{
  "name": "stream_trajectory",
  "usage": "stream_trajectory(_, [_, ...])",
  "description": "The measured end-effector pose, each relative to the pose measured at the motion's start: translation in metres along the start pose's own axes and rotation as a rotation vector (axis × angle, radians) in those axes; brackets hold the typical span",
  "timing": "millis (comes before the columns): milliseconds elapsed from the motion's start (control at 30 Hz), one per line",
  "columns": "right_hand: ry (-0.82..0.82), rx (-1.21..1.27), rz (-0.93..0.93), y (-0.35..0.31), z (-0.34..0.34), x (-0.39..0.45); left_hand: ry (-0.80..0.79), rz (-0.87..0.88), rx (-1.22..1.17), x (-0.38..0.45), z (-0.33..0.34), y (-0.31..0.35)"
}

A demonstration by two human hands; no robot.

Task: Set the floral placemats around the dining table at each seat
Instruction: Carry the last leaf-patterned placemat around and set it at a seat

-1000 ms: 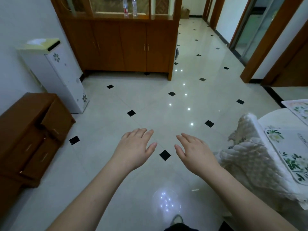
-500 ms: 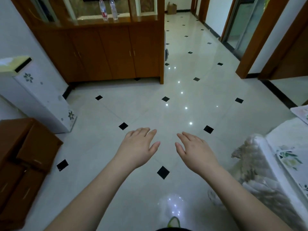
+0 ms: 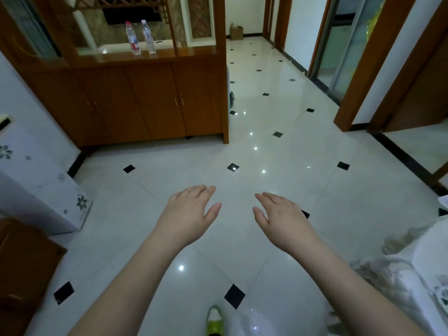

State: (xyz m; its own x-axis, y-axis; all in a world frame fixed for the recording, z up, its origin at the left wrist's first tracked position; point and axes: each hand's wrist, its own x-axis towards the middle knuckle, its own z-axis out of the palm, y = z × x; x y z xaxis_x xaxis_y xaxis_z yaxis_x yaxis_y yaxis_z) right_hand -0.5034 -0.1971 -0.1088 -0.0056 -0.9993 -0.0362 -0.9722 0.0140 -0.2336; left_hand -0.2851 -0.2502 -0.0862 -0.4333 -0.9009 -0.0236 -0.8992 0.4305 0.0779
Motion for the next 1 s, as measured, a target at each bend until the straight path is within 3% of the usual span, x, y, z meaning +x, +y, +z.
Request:
stream_trajectory(433, [0.001,0.002,0.268,0.034,-0.002,0.120,-0.051,0.315,-0.001,0.177,0.006,-0.018])
stream_trajectory(1000, [0.073,0.044,0.670,0.229,-0.022,0.149,-0.154,0.702,0.044,0.367,0.045,0.170])
